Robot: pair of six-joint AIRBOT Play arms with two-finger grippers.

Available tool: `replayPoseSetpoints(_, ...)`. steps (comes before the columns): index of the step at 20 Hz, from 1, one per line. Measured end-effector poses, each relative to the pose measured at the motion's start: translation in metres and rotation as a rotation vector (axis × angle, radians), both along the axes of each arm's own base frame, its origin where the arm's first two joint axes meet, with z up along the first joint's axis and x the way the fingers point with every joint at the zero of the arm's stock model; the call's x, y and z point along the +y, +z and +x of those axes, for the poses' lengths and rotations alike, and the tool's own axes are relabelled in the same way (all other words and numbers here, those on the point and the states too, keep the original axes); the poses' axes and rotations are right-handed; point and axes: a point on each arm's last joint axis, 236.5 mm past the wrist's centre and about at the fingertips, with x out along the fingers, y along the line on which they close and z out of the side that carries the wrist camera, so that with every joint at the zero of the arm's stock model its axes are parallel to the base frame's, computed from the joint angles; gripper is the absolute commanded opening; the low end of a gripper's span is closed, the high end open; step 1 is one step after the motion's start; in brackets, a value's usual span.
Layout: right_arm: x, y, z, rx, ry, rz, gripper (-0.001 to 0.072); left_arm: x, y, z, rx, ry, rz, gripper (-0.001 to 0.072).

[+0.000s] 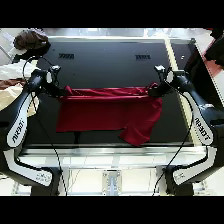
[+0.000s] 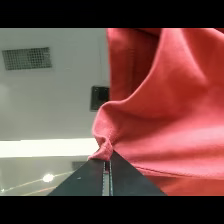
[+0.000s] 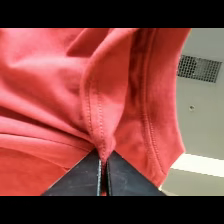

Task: Fold the shirts.

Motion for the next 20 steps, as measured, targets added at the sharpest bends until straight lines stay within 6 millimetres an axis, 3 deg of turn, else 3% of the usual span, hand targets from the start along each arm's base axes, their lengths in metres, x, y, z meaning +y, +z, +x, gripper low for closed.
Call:
replayPoseSetpoints(4, 0.002, -0.003, 0.001, -0.01, -0.003, 0.008, 0.0022, -0.014, 0.0, 0.004, -0.021, 0.012, -0.051, 0.0014)
replayPoseSetpoints(5, 0.002, -0.003, 0.002, -0.014, -0.004, 0.01, 0.0062, -0.016, 0.002, 0.006, -0.035, 0.021, -0.061, 0.0014)
replayPoseSetpoints(6, 0.003, -0.003, 0.003, -0.017, -0.005, 0.013, 0.0243, -0.017, 0.002, 0.007, -0.039, 0.033, -0.069, 0.0097)
replayPoseSetpoints(7, 0.003, -0.003, 0.004, -0.021, -0.006, 0.017, 0.0439, -0.018, 0.002, 0.006, -0.037, 0.041, -0.076, 0.0411)
replayPoseSetpoints(8, 0.004, -0.003, 0.003, -0.019, -0.007, 0.02, 0.0455, -0.019, 0.002, 0.004, -0.029, 0.047, -0.08, 0.0674)
replayPoseSetpoints(10, 0.005, -0.001, -0.001, 0.002, -0.007, 0.025, 0.0454, -0.019, 0.003, -0.003, -0.005, 0.061, -0.082, 0.0699)
replayPoseSetpoints(12, -0.001, 0.009, -0.01, 0.031, -0.003, 0.005, 0.0454, -0.018, 0.018, -0.005, -0.027, 0.063, -0.084, 0.0696)
replayPoseSetpoints(14, -0.017, 0.035, -0.017, 0.019, -0.001, -0.036, 0.0454, -0.016, 0.058, 0.001, -0.131, 0.06, -0.089, 0.0696)
replayPoseSetpoints(17, -0.056, 0.1, -0.031, -0.074, -0.055, -0.077, 0.0455, 0.005, 0.153, -0.001, -0.373, 0.082, -0.067, 0.0695)
replayPoseSetpoints(19, -0.087, 0.136, -0.059, -0.126, -0.132, -0.085, 0.0455, 0.042, 0.202, -0.031, -0.501, 0.182, -0.029, 0.0696)
replayPoseSetpoints(20, -0.102, 0.146, -0.079, -0.141, -0.18, -0.078, 0.0455, 0.064, 0.215, -0.055, -0.542, 0.26, -0.016, 0.0695)
